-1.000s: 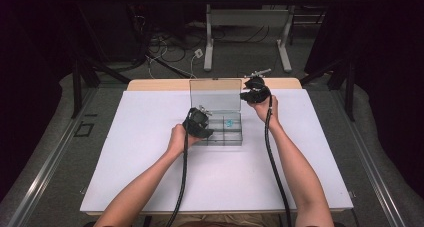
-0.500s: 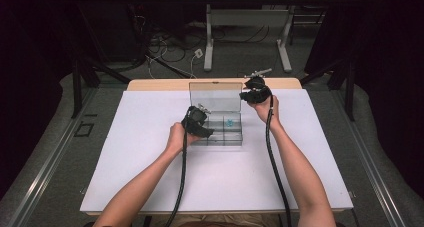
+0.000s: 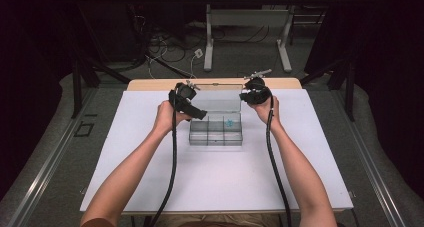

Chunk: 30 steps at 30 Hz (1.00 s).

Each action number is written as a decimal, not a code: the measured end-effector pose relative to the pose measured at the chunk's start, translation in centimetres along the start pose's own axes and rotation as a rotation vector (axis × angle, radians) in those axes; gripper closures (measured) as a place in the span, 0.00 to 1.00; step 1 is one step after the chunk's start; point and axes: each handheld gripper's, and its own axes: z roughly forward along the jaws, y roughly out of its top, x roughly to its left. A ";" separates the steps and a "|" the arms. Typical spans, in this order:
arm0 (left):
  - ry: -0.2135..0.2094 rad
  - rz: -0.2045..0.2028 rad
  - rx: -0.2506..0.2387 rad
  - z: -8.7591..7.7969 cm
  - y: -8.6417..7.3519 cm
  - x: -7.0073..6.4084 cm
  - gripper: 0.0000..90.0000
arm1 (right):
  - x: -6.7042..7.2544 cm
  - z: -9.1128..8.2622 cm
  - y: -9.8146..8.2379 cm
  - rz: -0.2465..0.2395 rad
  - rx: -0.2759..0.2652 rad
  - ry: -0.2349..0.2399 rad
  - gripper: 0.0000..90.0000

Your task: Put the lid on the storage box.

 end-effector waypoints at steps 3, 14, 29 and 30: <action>0.024 -0.005 -0.019 -0.5 1.0 0.6 0.00 | 0.0 0.0 0.0 0.000 -0.001 0.000 1.00; 0.074 0.030 -0.076 -1.7 2.5 1.3 0.49 | 0.3 -0.1 0.0 -0.019 0.003 -0.006 1.00; 0.079 0.052 -0.085 -2.4 2.1 1.6 0.76 | 0.6 -3.5 0.3 -0.086 0.046 -0.033 0.91; 0.077 0.053 -0.088 -2.4 2.1 1.6 0.76 | 0.7 -4.1 0.3 -0.094 0.050 -0.027 0.89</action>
